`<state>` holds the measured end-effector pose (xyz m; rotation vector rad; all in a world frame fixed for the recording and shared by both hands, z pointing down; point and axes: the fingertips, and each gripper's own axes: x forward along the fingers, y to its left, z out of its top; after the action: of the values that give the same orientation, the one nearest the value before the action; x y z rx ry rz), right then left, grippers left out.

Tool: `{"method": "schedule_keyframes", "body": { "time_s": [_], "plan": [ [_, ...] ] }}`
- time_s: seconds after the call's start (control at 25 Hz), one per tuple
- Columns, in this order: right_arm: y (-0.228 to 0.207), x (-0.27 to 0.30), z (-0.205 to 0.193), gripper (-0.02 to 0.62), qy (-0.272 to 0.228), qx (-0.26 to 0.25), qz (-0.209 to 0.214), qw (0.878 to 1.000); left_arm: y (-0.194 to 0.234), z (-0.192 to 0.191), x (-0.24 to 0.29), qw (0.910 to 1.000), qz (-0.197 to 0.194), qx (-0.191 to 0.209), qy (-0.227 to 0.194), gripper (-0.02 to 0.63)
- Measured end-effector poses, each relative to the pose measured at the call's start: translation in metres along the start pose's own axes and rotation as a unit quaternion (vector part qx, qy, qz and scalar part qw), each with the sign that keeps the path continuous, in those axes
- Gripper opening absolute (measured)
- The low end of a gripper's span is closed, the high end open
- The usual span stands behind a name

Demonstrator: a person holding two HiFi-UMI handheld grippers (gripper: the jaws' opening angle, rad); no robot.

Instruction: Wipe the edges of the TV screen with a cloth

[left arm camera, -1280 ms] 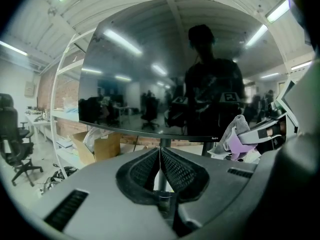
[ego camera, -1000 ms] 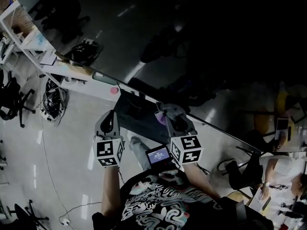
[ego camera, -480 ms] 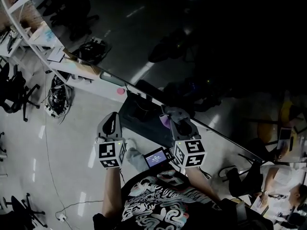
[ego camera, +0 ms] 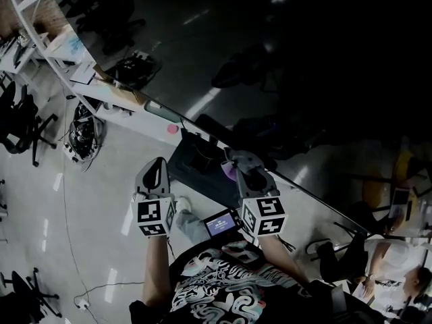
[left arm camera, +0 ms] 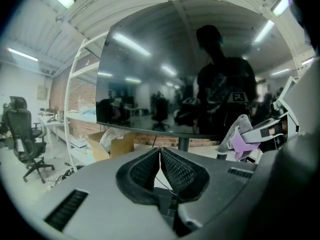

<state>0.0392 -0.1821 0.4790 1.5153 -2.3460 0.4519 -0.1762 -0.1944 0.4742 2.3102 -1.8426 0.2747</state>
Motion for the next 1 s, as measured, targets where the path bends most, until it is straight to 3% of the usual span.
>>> {"method": "schedule_keyframes", "body": {
  "time_s": [1.0],
  "plan": [
    [0.034,0.038,0.014,0.095,0.009,-0.011,-0.005,1.000,0.063,-0.005,0.003,0.9998,0.013,-0.016,0.001,0.021]
  ]
}}
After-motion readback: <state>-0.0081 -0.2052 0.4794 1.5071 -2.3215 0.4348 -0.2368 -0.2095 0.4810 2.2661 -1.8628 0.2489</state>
